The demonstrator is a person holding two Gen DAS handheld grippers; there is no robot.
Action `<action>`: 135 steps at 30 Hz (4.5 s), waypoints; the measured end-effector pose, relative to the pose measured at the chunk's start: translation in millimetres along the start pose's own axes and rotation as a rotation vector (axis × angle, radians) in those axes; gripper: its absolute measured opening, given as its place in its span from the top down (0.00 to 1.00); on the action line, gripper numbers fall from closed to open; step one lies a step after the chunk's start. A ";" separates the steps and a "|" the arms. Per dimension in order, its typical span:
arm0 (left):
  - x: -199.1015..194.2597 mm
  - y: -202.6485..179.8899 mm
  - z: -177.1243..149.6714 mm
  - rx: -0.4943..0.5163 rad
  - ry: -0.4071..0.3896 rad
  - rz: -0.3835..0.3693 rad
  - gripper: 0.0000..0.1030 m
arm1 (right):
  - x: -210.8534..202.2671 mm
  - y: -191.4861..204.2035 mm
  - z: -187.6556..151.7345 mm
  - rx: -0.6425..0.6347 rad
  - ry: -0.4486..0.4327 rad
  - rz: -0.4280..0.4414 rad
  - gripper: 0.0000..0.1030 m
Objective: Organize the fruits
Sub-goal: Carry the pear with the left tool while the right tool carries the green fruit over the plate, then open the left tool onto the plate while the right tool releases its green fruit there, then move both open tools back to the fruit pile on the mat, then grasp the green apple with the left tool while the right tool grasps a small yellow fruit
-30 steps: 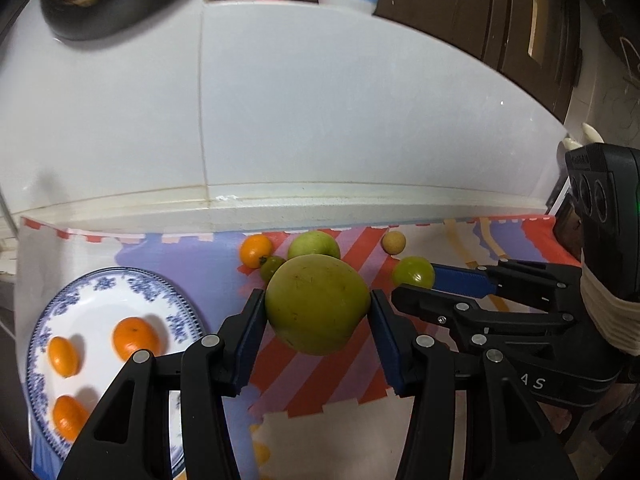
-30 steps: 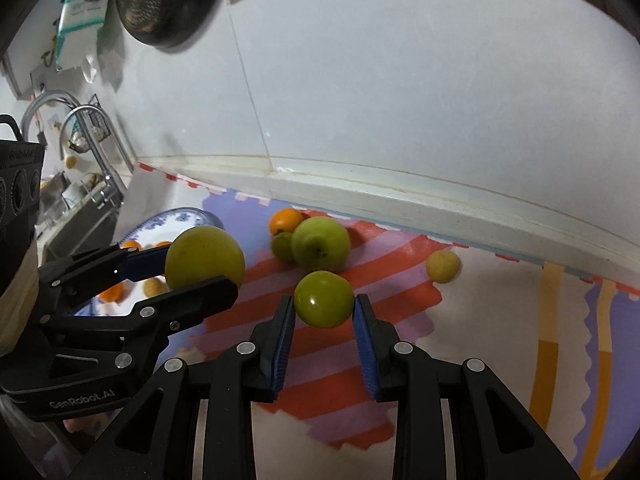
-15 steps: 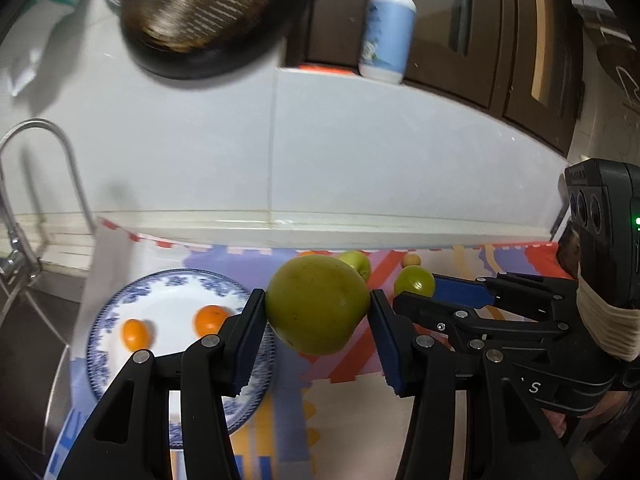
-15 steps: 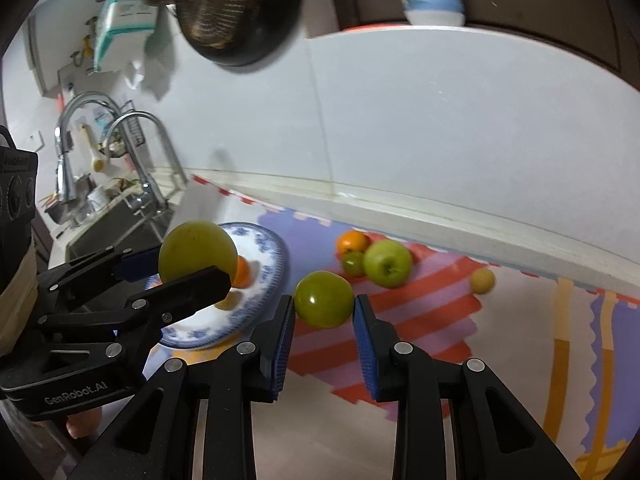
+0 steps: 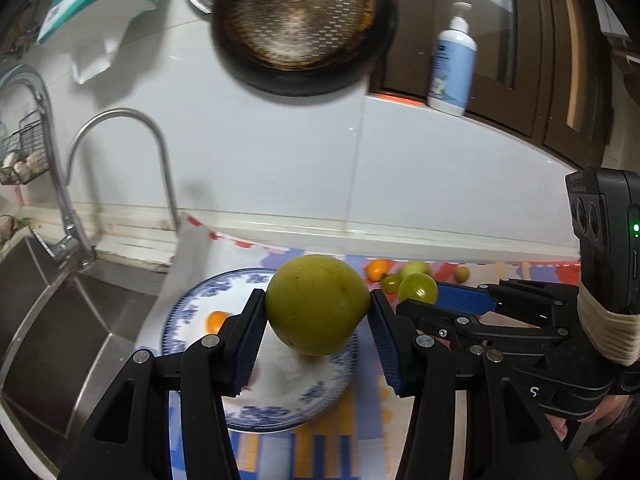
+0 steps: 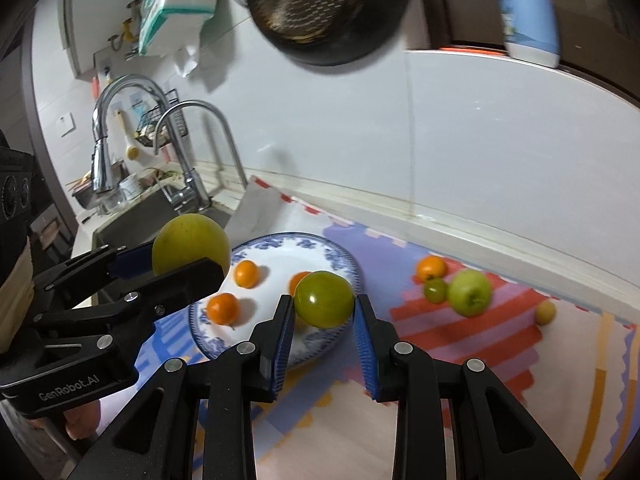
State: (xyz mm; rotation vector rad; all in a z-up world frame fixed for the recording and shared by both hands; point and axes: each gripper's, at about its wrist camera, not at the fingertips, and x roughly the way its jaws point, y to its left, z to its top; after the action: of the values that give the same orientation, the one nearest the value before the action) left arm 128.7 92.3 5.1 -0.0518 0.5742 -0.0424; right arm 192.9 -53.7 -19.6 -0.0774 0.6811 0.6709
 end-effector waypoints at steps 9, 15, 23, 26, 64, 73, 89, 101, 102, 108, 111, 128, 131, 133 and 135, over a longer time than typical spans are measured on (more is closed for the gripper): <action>6.4 48.0 -3.6 0.007 0.045 0.078 0.51 | 41.8 40.7 9.6 -0.056 0.046 0.064 0.70; 26.6 77.4 -10.8 0.012 0.109 0.095 0.51 | 78.6 57.6 8.8 -0.084 0.103 0.082 0.70; 67.8 104.9 -27.0 -0.031 0.204 0.083 0.51 | 124.4 60.0 2.9 -0.103 0.192 0.069 0.70; 77.9 106.4 -31.4 -0.035 0.224 0.081 0.51 | 134.2 59.0 1.6 -0.105 0.210 0.060 0.70; 16.4 60.5 -10.2 -0.018 0.083 0.131 0.33 | 60.8 44.3 6.6 -0.079 0.072 -0.045 0.64; -9.8 14.3 2.2 0.019 0.012 0.078 0.24 | -5.3 18.4 3.7 -0.026 -0.042 -0.136 0.47; -7.5 -64.7 14.3 0.121 -0.034 0.002 0.12 | -81.9 -40.3 -14.1 0.069 -0.123 -0.329 0.33; 30.2 -114.4 20.1 0.189 -0.023 -0.058 0.12 | -99.8 -91.3 -23.4 0.114 -0.124 -0.399 0.33; 35.1 -118.2 20.2 0.195 -0.020 -0.063 0.12 | -99.8 -96.6 -24.1 0.120 -0.123 -0.401 0.33; 62.4 -134.7 18.3 0.228 0.002 -0.093 0.12 | -90.6 -123.7 -28.0 0.149 -0.108 -0.415 0.33; 79.4 -139.8 17.7 0.245 0.016 -0.107 0.12 | -82.5 -135.5 -29.9 0.157 -0.098 -0.420 0.33; 192.6 -158.4 14.8 0.322 0.160 -0.113 0.26 | -3.6 -205.6 -40.1 0.286 0.020 -0.379 0.33; 206.6 -160.6 12.1 0.335 0.188 -0.101 0.30 | 10.3 -214.7 -41.6 0.301 0.043 -0.359 0.34; 212.4 -161.2 9.3 0.338 0.198 -0.098 0.32 | 17.2 -220.0 -42.3 0.309 0.055 -0.349 0.37; 217.7 -162.2 6.9 0.341 0.207 -0.096 0.32 | 24.1 -226.8 -43.3 0.326 0.066 -0.337 0.40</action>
State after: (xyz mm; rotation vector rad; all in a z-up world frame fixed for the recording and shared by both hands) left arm 310.9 -81.1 -97.3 0.2594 0.7639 -0.2405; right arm 318.0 -231.5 -101.1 0.0863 0.8111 0.2302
